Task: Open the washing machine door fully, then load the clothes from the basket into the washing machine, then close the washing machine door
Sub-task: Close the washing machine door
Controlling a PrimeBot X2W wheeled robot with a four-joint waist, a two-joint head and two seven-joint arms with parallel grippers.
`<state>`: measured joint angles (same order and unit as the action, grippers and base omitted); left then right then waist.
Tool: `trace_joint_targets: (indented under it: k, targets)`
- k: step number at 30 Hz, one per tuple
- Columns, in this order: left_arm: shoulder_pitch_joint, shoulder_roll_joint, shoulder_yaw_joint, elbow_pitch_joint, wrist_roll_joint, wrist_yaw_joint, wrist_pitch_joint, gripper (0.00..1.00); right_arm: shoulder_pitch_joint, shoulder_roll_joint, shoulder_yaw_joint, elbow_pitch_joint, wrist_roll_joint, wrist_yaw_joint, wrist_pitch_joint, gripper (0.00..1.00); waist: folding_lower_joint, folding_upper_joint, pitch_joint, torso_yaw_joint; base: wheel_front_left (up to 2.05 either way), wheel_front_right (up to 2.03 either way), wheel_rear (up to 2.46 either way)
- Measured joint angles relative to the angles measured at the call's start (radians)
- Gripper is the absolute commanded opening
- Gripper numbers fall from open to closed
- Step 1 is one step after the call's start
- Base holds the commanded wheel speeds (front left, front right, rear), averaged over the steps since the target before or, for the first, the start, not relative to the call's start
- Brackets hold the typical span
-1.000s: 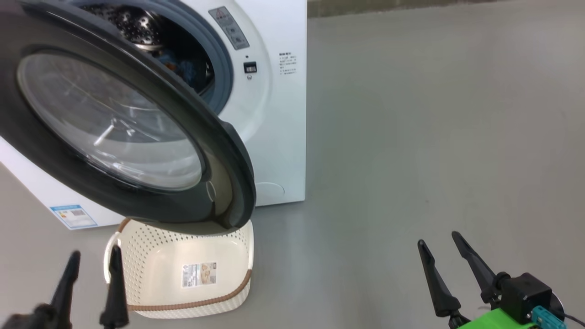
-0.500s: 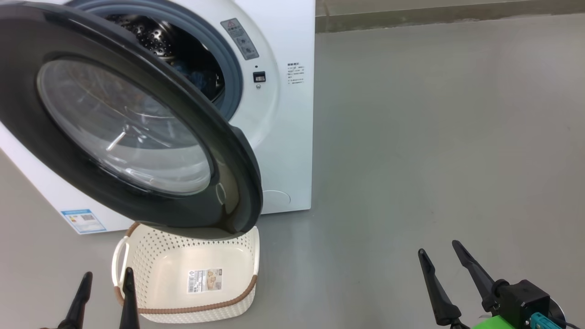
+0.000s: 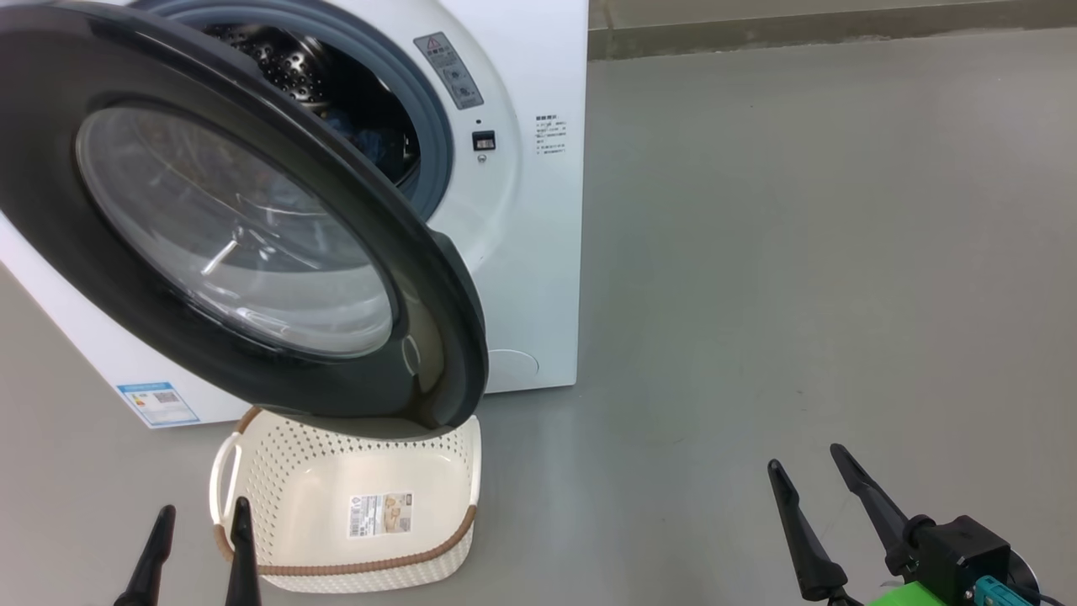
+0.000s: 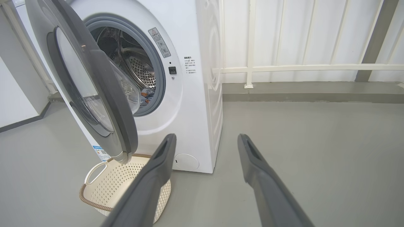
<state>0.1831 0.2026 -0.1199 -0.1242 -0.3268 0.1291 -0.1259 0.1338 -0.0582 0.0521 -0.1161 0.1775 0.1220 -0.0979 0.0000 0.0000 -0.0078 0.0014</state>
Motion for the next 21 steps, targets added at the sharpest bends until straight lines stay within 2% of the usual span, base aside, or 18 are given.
trace_joint_targets:
  k: [9,10,11,12,21]
  targets:
    - [0.0,0.001,-0.002,0.0,0.0,0.009,0.0,1.0,0.0,0.0,0.001,0.0,0.0,0.0,0.0,1.0,0.0,0.0,0.003,-0.005,0.0,0.0,0.0]
    - [0.0,0.002,-0.002,0.0,0.0,0.009,0.0,1.0,0.0,0.0,0.001,0.0,0.0,0.0,0.0,0.49,0.0,0.0,0.003,-0.005,0.0,0.0,0.0]
    - [0.0,0.002,-0.004,0.0,0.0,0.009,0.0,1.0,0.0,0.0,0.0,0.0,0.0,0.0,0.0,0.11,0.0,0.0,0.002,-0.005,0.0,0.0,0.0]
    - [0.0,0.002,-0.005,0.0,0.0,0.009,0.0,1.0,0.0,0.0,0.0,0.0,0.0,0.0,0.0,0.0,0.0,0.0,0.002,-0.005,0.0,0.0,0.0]
    - [-0.001,0.002,-0.013,0.002,0.0,0.011,-0.001,1.0,0.0,0.0,0.001,0.001,0.001,0.0,0.01,0.0,0.0,0.0,0.002,0.001,0.0,0.0,0.0]
